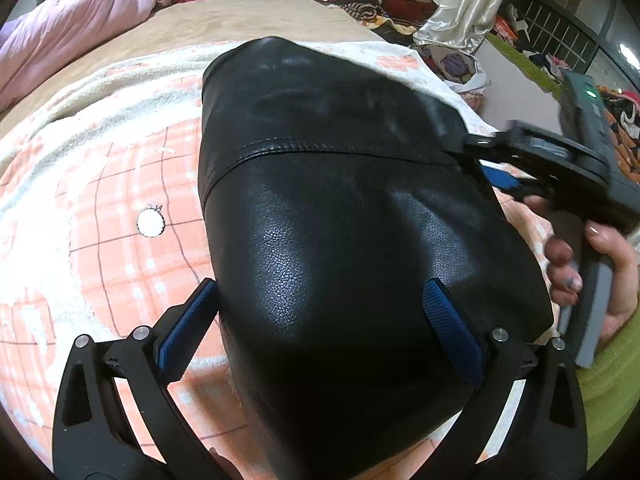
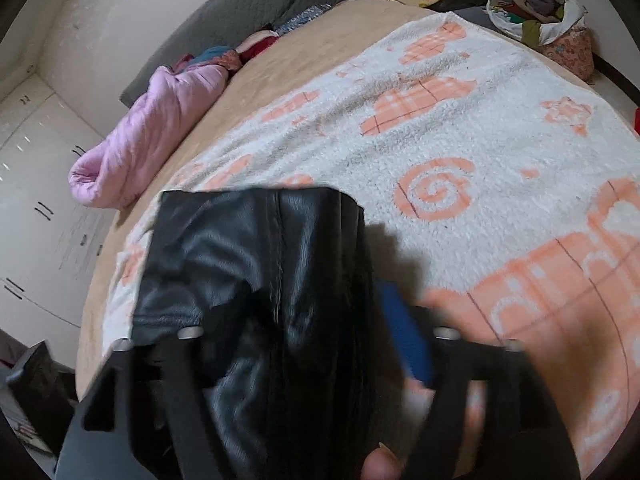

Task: Fold large clothes

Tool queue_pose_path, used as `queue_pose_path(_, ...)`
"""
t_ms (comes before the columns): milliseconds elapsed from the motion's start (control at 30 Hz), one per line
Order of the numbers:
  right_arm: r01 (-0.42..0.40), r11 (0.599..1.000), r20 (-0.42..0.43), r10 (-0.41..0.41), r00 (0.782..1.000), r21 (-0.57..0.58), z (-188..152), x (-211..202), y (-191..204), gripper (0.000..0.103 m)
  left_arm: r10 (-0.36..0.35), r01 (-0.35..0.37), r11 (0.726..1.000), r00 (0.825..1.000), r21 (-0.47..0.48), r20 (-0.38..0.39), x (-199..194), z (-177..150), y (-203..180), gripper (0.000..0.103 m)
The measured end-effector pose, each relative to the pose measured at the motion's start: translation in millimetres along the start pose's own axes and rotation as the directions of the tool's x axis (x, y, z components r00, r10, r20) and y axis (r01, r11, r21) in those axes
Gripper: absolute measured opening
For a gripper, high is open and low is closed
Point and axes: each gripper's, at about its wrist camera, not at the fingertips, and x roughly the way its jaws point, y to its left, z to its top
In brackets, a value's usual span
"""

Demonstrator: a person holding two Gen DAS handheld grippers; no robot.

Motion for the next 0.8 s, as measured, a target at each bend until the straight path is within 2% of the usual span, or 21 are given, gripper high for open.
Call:
queue_pose_path(33, -0.011, 1.000, 0.006, 0.011, 1.000, -0.004, -2.6, -5.6, 1.0, 0.073, -0.006, 0.006, 1.000, 1.000, -0.005, 0.001, -0.5, -0.3, 2.0, 0.095)
queue_pose_path(133, -0.039, 0.999, 0.010, 0.039, 0.999, -0.019, -15.5, -23.1, 4.2, 0.083, -0.019, 0.019, 1.000, 1.000, -0.013, 0.001, -1.2, -0.4, 7.4, 0.095)
queue_pose_path(267, -0.088, 0.996, -0.015, 0.088, 0.996, -0.008, -33.9, -36.8, 4.4, 0.083, -0.031, 0.031, 0.999, 1.000, -0.024, 0.002, -3.6, -2.4, 13.9, 0.095)
queue_pose_path(333, -0.136, 0.991, -0.057, 0.137, 0.989, 0.017, -44.8, -36.3, 0.6, 0.084, -0.045, 0.045, 0.998, 0.999, -0.035, 0.000, -5.2, -3.1, 19.2, 0.095)
queue_pose_path(433, -0.164, 0.984, -0.132, 0.171, 0.976, 0.065, -63.2, -25.0, -8.5, 0.084, -0.067, 0.067, 0.996, 0.998, -0.056, -0.001, -6.8, -3.7, 27.1, 0.095)
queue_pose_path(500, -0.218, 0.967, -0.155, 0.237, 0.959, 0.131, -73.5, -15.2, -19.3, 0.079, -0.080, 0.079, 0.995, 0.997, -0.067, -0.009, -6.1, -5.3, 29.9, 0.095)
queue_pose_path(533, -0.249, 0.954, -0.154, 0.274, 0.949, 0.168, -77.2, -11.2, -24.3, 0.068, -0.096, 0.094, 0.992, 0.995, -0.085, -0.021, -3.7, -7.1, 33.5, 0.095)
queue_pose_path(567, -0.278, 0.942, -0.157, 0.308, 0.938, 0.190, -80.2, -6.9, -27.3, 0.064, -0.120, 0.115, 0.987, 0.992, -0.113, -0.033, -0.4, -9.0, 38.4, 0.095)
queue_pose_path(667, -0.302, 0.934, -0.148, 0.332, 0.932, 0.193, -81.8, -6.0, -26.2, 0.057, -0.200, 0.189, 0.964, 0.979, -0.189, -0.040, 7.4, -14.7, 53.3, 0.095)
queue_pose_path(800, -0.297, 0.939, -0.117, 0.319, 0.940, 0.173, -87.1, -10.9, -16.6, 0.052, -0.254, 0.238, 0.942, 0.966, -0.237, -0.039, 10.1, -23.0, 63.1, 0.093)
